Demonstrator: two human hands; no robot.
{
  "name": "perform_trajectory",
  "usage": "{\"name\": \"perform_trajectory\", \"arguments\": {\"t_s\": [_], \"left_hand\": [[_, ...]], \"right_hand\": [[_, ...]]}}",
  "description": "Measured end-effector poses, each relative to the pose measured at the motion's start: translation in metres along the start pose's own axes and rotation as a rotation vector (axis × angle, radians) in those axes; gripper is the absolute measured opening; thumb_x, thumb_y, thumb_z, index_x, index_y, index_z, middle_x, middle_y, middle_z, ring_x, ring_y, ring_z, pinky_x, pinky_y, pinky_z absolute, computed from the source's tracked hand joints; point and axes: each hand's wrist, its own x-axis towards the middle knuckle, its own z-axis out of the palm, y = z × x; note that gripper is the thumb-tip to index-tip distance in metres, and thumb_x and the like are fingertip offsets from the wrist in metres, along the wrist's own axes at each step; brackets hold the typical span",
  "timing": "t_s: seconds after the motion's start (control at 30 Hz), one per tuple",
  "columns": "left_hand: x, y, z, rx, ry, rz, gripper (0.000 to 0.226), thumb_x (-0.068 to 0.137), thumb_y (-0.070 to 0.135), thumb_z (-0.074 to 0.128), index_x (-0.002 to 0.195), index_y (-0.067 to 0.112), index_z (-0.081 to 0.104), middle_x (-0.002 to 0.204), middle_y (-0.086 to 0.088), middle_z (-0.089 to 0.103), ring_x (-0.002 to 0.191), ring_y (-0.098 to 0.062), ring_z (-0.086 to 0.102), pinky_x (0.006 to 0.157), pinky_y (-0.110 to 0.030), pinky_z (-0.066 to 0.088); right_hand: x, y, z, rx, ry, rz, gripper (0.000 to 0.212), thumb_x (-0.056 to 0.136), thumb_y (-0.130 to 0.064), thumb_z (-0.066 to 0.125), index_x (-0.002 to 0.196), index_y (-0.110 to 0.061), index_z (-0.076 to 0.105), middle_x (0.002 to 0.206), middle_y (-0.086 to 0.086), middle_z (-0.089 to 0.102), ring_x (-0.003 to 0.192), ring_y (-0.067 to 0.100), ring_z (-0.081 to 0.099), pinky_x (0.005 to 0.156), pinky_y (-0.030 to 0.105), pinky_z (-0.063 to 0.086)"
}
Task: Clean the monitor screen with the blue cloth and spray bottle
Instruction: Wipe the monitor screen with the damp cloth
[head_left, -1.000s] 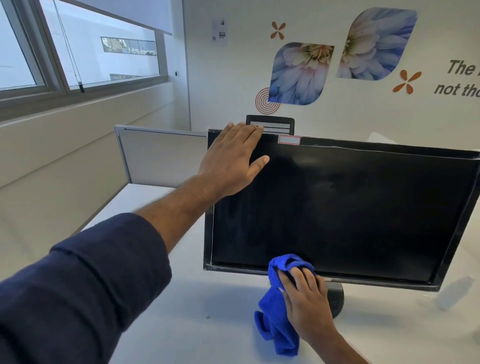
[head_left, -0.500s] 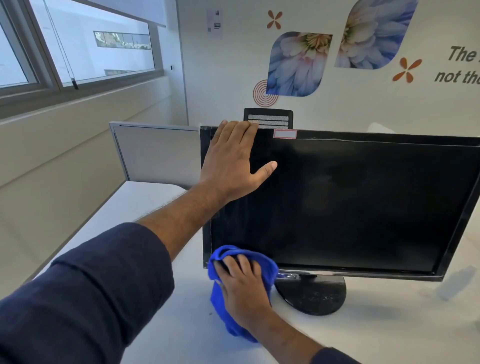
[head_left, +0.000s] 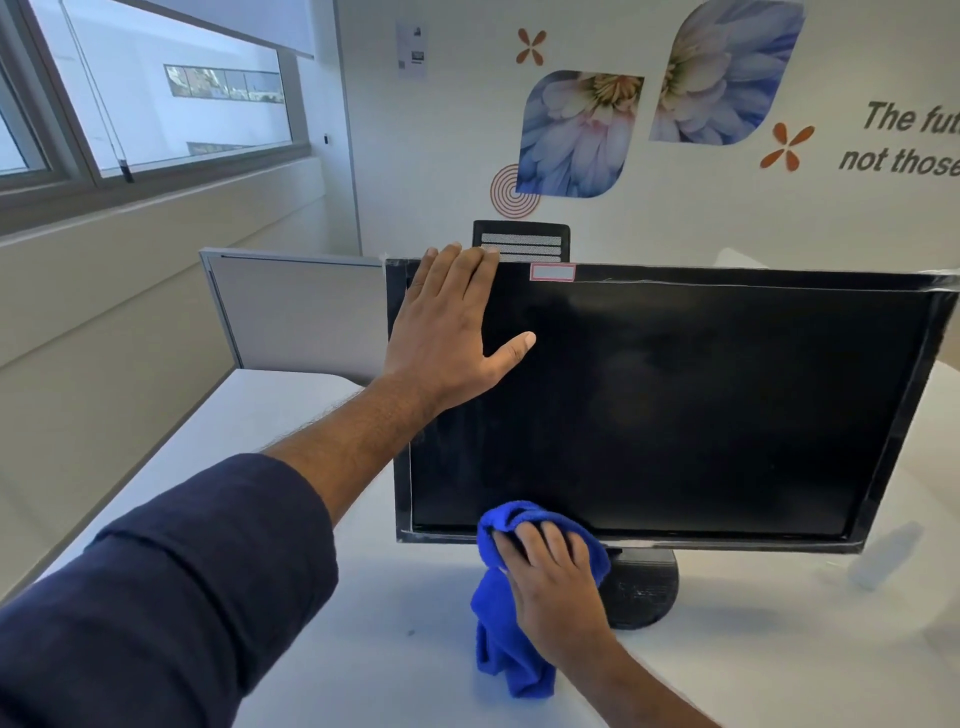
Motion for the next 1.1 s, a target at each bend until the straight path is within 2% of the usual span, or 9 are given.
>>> {"name": "perform_trajectory", "arguments": {"t_s": [0.1,0.2,0.4,0.5,0.6,0.67,0.73,0.9,1.1], "left_hand": [[0.0,0.0,0.003,0.013,-0.011,-0.004,0.092,0.088,0.074,0.038,0.155,0.014,0.02,0.159,-0.005,0.027,0.151,-0.025,0.015,0.125,-0.041,0.002],[0.0,0.001,0.004,0.022,-0.017,-0.002,0.093,0.088,0.074,0.037,0.156,0.014,0.016,0.162,-0.005,0.022,0.153,-0.024,0.009,0.125,-0.04,0.0],[-0.001,0.003,0.005,0.025,-0.031,-0.008,0.093,0.089,0.074,0.035,0.157,0.014,0.013,0.163,-0.005,0.019,0.154,-0.024,0.006,0.126,-0.044,0.004],[-0.001,0.003,0.004,0.023,-0.037,-0.006,0.093,0.089,0.074,0.036,0.157,0.014,0.013,0.163,-0.005,0.018,0.154,-0.024,0.005,0.126,-0.044,0.004],[-0.002,0.005,0.004,0.028,-0.043,-0.014,0.093,0.089,0.074,0.035,0.157,0.014,0.013,0.164,-0.005,0.017,0.154,-0.023,0.003,0.126,-0.044,0.004],[-0.001,0.007,0.004,0.028,-0.043,-0.021,0.093,0.089,0.074,0.035,0.157,0.014,0.012,0.165,-0.004,0.015,0.154,-0.022,0.001,0.126,-0.043,0.003],[-0.002,0.008,0.003,0.027,-0.043,-0.024,0.094,0.089,0.074,0.034,0.157,0.014,0.011,0.166,-0.004,0.013,0.154,-0.021,-0.002,0.126,-0.043,0.002],[-0.003,0.009,0.003,0.02,-0.046,-0.043,0.095,0.089,0.075,0.033,0.158,0.014,0.008,0.167,-0.004,0.009,0.154,-0.02,-0.005,0.126,-0.042,0.001],[-0.003,0.015,0.003,0.031,-0.046,-0.053,0.095,0.089,0.075,0.033,0.158,0.014,0.009,0.167,-0.004,0.009,0.154,-0.02,-0.005,0.126,-0.043,0.002]], "right_hand": [[-0.021,0.032,-0.002,-0.06,0.004,0.078,0.048,0.079,-0.023,0.056,0.127,-0.025,0.058,0.119,-0.001,0.054,0.107,0.027,0.051,0.088,0.046,0.046],[-0.038,0.06,-0.007,-0.08,0.014,0.158,0.045,0.084,-0.026,0.044,0.125,-0.022,0.061,0.118,0.001,0.055,0.105,0.028,0.054,0.089,0.045,0.045],[-0.063,0.1,-0.016,-0.136,0.067,0.307,0.046,0.085,-0.025,0.038,0.118,-0.015,0.069,0.113,0.006,0.059,0.103,0.028,0.053,0.09,0.04,0.035],[-0.071,0.117,-0.024,-0.149,0.035,0.408,0.047,0.085,-0.026,0.035,0.116,-0.014,0.069,0.109,0.008,0.064,0.099,0.03,0.056,0.083,0.042,0.045],[-0.076,0.134,-0.034,-0.15,-0.028,0.529,0.031,0.086,-0.016,0.057,0.114,-0.011,0.07,0.105,0.011,0.066,0.09,0.033,0.063,0.069,0.044,0.053],[-0.077,0.145,-0.04,-0.135,-0.088,0.599,0.036,0.077,-0.009,0.076,0.113,-0.008,0.071,0.102,0.012,0.067,0.087,0.035,0.064,0.064,0.043,0.054],[-0.078,0.155,-0.046,-0.118,-0.129,0.649,0.039,0.075,-0.009,0.079,0.113,-0.007,0.071,0.101,0.012,0.068,0.086,0.035,0.063,0.062,0.042,0.054],[-0.08,0.177,-0.055,-0.082,-0.164,0.742,0.038,0.095,-0.022,0.057,0.132,-0.014,0.06,0.12,0.007,0.063,0.104,0.03,0.058,0.075,0.04,0.052],[-0.087,0.205,-0.07,-0.055,-0.209,0.794,0.043,0.103,-0.028,0.038,0.144,-0.02,0.045,0.133,0.002,0.055,0.114,0.024,0.052,0.086,0.035,0.049]]}}
